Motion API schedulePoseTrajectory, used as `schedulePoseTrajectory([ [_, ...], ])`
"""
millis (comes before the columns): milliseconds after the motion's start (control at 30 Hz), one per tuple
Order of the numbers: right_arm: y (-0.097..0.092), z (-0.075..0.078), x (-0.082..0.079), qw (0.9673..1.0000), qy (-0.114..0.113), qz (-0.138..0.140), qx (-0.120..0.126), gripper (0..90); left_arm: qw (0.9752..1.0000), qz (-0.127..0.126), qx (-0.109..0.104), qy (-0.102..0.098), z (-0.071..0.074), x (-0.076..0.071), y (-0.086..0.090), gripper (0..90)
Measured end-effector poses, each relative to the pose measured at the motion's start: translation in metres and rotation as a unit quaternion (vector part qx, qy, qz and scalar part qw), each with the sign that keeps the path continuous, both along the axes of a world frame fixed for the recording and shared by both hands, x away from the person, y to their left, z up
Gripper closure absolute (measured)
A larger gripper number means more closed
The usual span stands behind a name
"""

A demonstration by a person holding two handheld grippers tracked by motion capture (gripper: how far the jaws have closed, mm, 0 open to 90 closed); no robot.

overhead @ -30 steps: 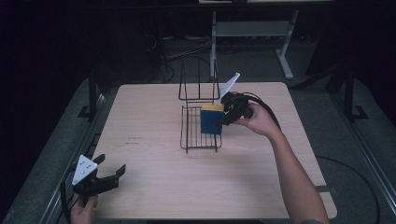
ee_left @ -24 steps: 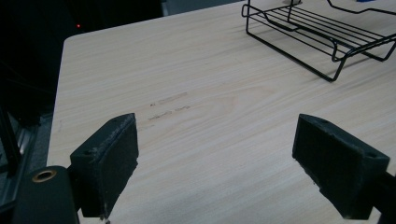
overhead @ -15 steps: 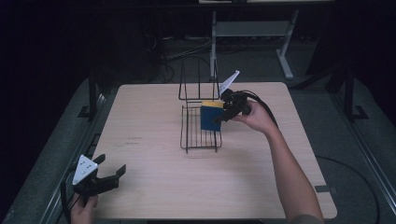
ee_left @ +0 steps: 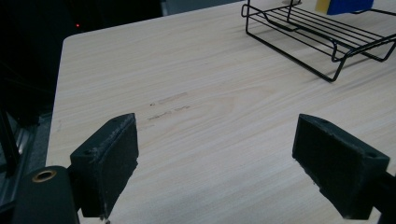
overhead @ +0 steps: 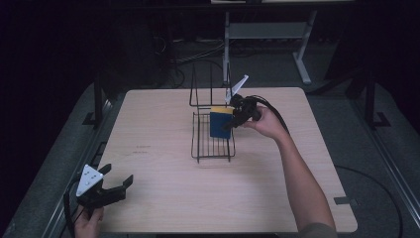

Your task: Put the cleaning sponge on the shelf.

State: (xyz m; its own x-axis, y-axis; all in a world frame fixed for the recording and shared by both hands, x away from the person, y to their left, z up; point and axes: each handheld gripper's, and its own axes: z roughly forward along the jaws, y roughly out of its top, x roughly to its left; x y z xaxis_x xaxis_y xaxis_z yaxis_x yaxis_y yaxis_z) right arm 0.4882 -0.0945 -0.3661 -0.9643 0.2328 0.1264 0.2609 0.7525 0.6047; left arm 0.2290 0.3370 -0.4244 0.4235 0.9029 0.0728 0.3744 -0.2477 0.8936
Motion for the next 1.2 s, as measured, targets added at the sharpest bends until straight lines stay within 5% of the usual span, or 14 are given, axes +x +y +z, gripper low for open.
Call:
schedulePoseTrajectory([
  [1200, 0.004, -0.024, 0.014, 0.9999, 0.012, -0.004, -0.004, 55.9, 1.0000, -0.002, 0.000, -0.002, 0.001, -0.001, 0.001, 13.9],
])
